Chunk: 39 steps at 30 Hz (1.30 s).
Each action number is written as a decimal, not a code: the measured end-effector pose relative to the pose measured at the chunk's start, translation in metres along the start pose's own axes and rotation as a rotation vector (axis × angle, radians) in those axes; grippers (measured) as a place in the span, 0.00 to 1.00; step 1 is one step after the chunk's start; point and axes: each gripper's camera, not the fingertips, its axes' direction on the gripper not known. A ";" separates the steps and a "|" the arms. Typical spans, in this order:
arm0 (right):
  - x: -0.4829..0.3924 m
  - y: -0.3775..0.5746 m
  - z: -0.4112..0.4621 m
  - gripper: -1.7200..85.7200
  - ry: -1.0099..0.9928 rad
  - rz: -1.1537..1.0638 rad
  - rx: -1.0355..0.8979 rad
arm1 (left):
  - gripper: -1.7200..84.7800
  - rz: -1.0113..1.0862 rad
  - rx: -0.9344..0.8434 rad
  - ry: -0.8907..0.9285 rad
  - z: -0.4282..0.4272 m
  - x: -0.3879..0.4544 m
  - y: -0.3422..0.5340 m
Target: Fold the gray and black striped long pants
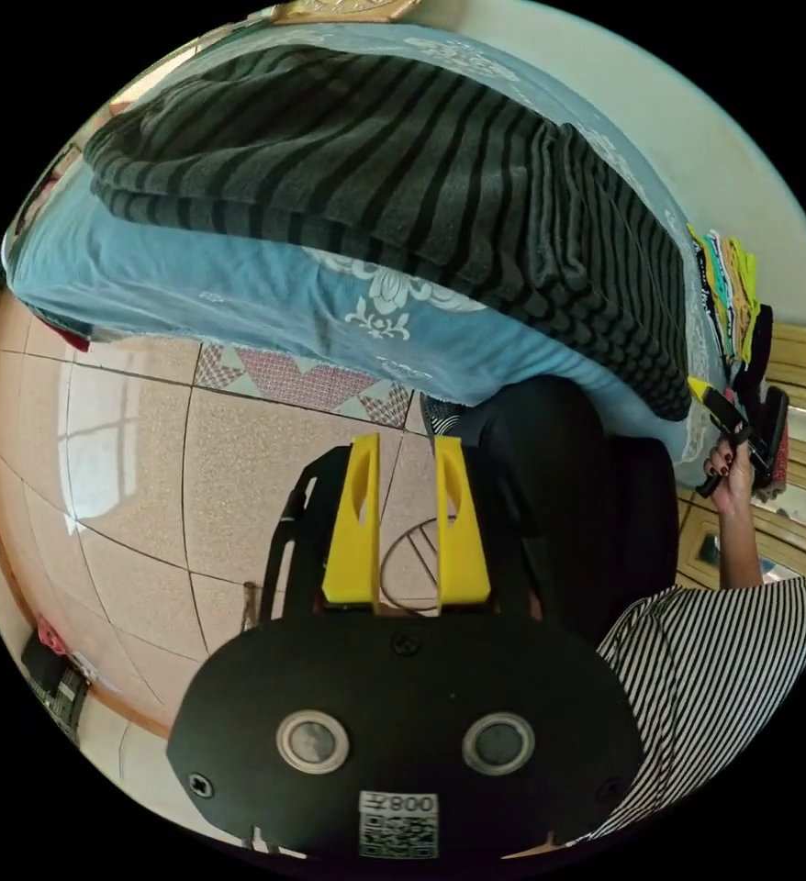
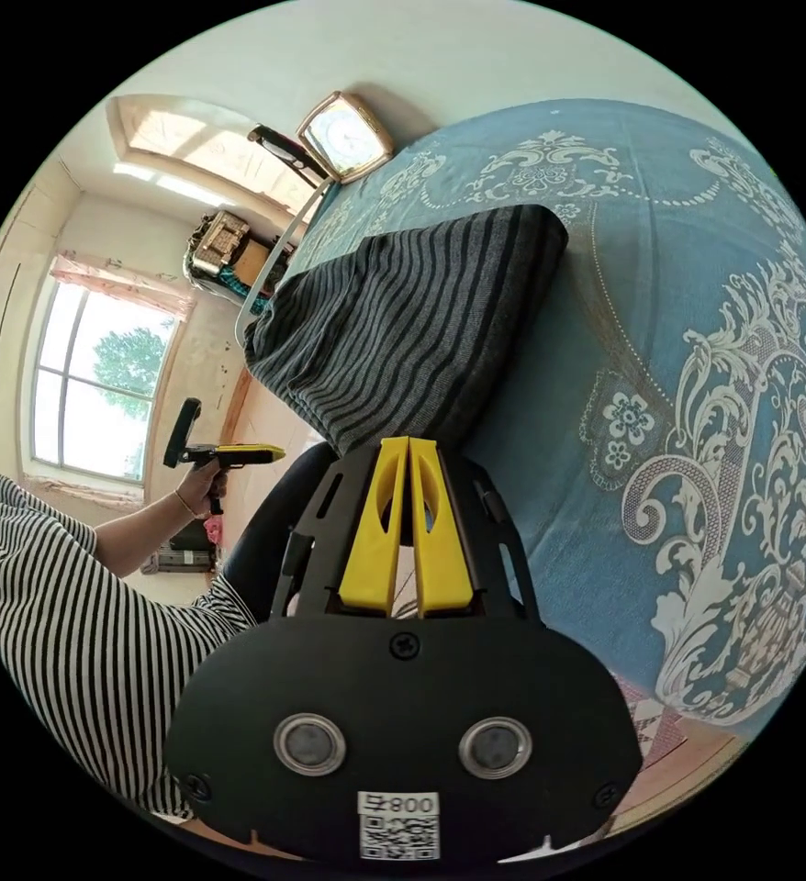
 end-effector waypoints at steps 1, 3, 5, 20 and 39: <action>-0.008 0.000 0.001 0.03 0.037 -0.022 -0.008 | 0.13 -0.041 -0.012 0.070 0.006 -0.011 0.003; -0.022 0.000 0.006 0.04 0.105 -0.074 -0.041 | 0.15 -0.075 -0.025 0.098 0.014 -0.022 0.007; -0.032 -0.001 0.023 0.05 0.172 -0.112 -0.107 | 0.12 -0.097 -0.039 0.139 0.019 -0.030 0.013; -0.045 0.025 0.030 0.07 0.211 -0.167 -0.098 | 0.05 -0.273 0.176 0.461 0.036 -0.058 0.022; 0.018 0.063 -0.029 0.14 -0.178 0.038 0.030 | 0.06 -0.548 0.188 0.519 0.078 -0.107 0.084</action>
